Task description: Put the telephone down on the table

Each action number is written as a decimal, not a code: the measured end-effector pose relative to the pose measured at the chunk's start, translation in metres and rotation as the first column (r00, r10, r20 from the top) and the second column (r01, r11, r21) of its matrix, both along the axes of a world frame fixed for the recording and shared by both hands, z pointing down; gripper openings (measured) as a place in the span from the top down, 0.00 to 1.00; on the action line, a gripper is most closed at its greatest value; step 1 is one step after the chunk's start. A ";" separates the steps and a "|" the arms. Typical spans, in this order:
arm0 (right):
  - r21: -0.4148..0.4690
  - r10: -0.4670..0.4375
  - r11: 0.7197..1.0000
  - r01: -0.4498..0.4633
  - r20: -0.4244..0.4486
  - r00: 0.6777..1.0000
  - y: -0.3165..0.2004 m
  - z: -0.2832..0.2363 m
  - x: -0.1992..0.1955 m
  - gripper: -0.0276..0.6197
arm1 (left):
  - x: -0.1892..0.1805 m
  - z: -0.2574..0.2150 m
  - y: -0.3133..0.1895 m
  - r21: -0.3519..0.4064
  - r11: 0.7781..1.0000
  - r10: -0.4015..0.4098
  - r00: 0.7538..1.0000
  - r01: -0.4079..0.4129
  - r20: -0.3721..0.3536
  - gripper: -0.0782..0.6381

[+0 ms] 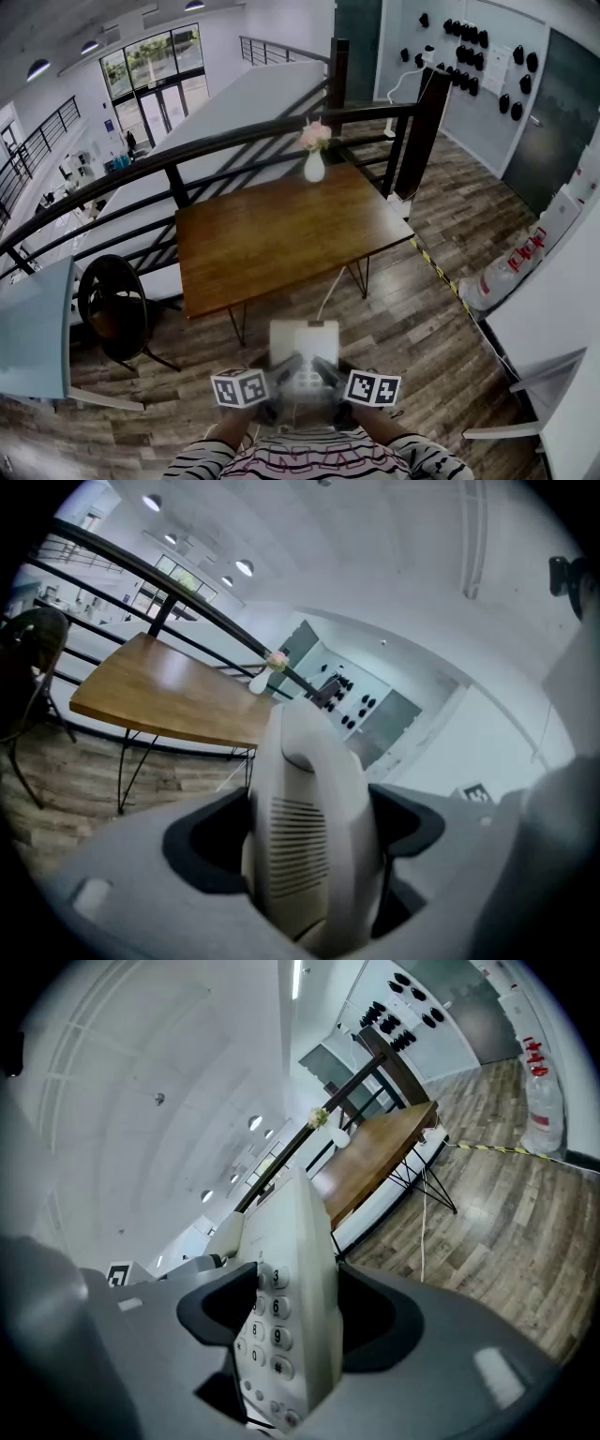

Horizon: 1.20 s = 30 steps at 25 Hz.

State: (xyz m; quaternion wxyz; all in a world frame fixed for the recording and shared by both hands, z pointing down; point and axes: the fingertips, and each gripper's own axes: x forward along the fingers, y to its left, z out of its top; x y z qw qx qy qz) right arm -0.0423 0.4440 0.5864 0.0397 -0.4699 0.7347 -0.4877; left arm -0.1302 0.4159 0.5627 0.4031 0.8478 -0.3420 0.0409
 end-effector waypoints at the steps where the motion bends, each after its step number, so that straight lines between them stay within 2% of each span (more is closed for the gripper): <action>1: 0.006 0.001 1.000 0.000 -0.009 1.000 0.003 -0.001 -0.004 0.54 | -0.004 0.000 0.003 -0.003 1.000 -0.001 1.000 0.001 -0.008 0.34; 4: 0.017 0.011 1.000 -0.011 -0.020 1.000 0.011 -0.002 -0.016 0.54 | -0.016 -0.001 0.012 -0.005 1.000 0.001 1.000 -0.002 -0.021 0.34; 9: 0.017 0.046 0.999 -0.045 -0.007 0.999 0.014 -0.002 -0.028 0.54 | -0.025 -0.003 0.011 0.011 0.999 0.043 0.999 -0.043 -0.004 0.35; 15: 0.004 0.055 0.998 -0.055 -0.020 0.998 -0.012 0.004 -0.014 0.53 | -0.013 0.006 -0.016 -0.008 0.999 0.047 0.999 -0.047 -0.014 0.35; 21: 0.005 0.029 1.000 -0.029 -0.028 0.999 -0.075 0.004 0.014 0.53 | 0.014 0.006 -0.077 -0.005 1.000 0.026 0.999 -0.026 -0.019 0.35; 30: 0.027 -0.049 0.998 0.051 -0.044 0.998 -0.188 -0.006 0.089 0.53 | 0.087 -0.002 -0.182 0.009 0.999 -0.050 0.998 0.051 -0.029 0.35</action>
